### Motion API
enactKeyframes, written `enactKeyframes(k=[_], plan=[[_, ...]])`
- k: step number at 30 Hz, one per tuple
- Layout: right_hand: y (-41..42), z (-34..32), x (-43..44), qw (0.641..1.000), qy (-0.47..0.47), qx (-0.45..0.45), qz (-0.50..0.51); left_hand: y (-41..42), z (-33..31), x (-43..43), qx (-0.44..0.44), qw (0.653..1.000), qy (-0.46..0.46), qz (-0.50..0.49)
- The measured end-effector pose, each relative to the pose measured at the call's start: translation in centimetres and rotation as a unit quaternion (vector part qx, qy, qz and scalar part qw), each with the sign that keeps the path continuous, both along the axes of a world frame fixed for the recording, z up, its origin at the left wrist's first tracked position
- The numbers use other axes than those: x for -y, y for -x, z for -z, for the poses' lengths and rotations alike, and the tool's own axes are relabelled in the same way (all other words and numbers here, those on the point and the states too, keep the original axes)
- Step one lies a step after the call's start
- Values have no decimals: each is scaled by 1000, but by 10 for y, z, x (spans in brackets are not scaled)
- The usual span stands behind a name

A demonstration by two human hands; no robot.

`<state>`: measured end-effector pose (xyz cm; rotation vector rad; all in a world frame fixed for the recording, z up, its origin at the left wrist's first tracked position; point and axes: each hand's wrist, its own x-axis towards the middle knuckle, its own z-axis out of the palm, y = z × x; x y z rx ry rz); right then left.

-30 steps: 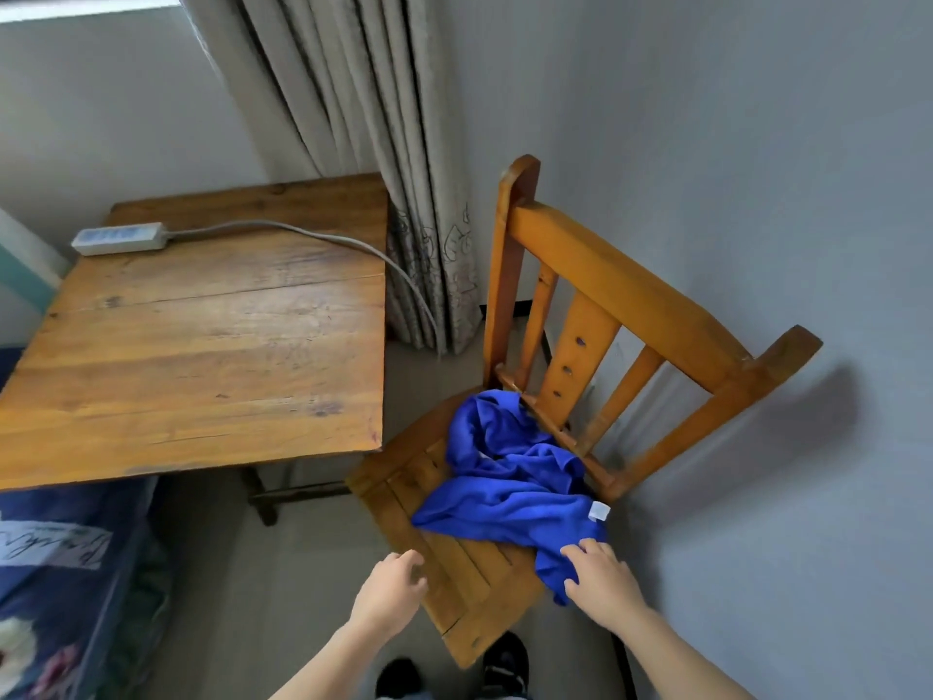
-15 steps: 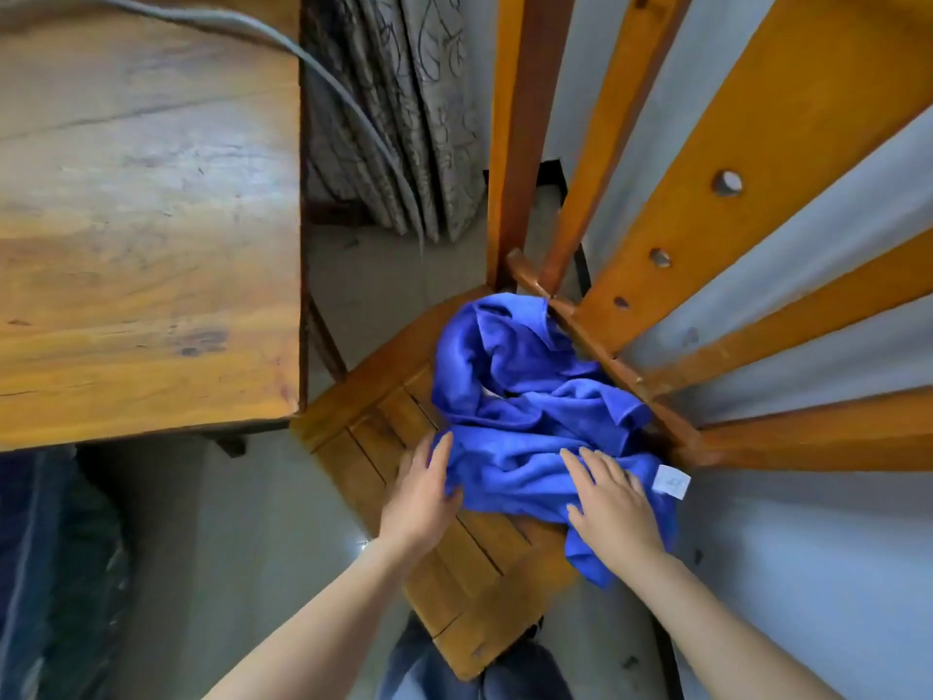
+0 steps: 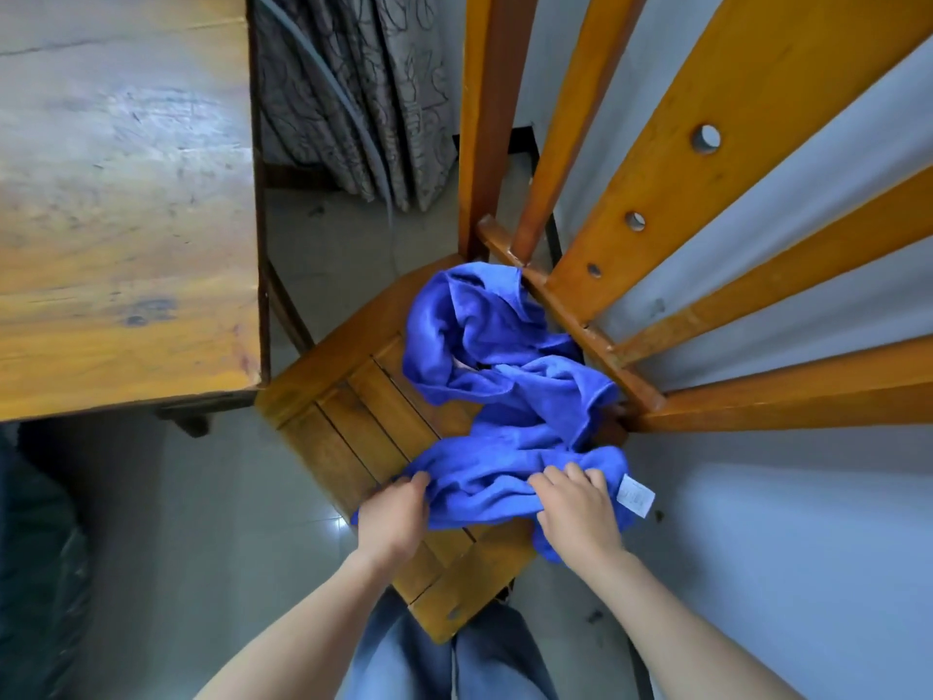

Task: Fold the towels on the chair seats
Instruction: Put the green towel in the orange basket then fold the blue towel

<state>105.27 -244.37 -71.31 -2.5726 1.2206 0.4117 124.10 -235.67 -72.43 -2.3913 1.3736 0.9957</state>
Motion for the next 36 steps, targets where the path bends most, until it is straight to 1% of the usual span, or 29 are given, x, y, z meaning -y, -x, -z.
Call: enactKeyframes(k=[2, 4, 6, 8, 9, 11, 13, 14, 16, 19, 21, 23, 25, 27, 30, 33, 36], plan=[[3, -7, -8, 1000, 4, 15, 3, 2, -1, -7, 5, 1000, -7, 21], [3, -15, -17, 999, 10, 37, -1, 3, -1, -18, 1, 999, 34, 7], [2, -26, -22, 998, 19, 62, 0, 5, -7, -27, -49, 995, 84, -24], [0, -41, -22, 994, 38, 103, 3, 9, -19, -30, -128, 987, 92, -1], [-2, -51, -20, 991, 49, 127, 3, 12, -30, -30, -148, 985, 87, 17], [-4, -82, -20, 981, 70, 181, -4, 19, -56, -30, -149, 984, 91, 32], [-7, -122, -20, 972, 75, 222, -20, 22, -90, -29, -136, 984, 113, -7], [-8, -132, -17, 969, 74, 233, -20, 25, -98, -24, -137, 984, 108, -25], [-13, -171, -12, 966, 60, 248, -26, 24, -128, -18, -147, 979, 137, -30], [-19, -230, -3, 965, 34, 258, -18, 22, -171, -13, -183, 960, 209, -35], [-23, -270, 9, 963, 28, 266, 22, 13, -203, -7, -195, 948, 246, -49], [-24, -310, 19, 965, 11, 255, 62, 1, -243, -4, -210, 934, 284, -58], [-26, -357, 23, 960, 5, 269, 73, -17, -293, -1, -222, 913, 336, -62], [-28, -379, 32, 954, 12, 287, 90, -29, -322, 7, -232, 896, 375, -61], [-32, -423, 33, 937, 30, 333, 98, -46, -378, 7, -221, 877, 423, -54], [-39, -446, 34, 925, 51, 364, 94, -59, -407, 14, -202, 867, 454, -34], [-42, -456, 29, 921, 48, 376, 94, -66, -427, 14, -183, 860, 476, -23]])
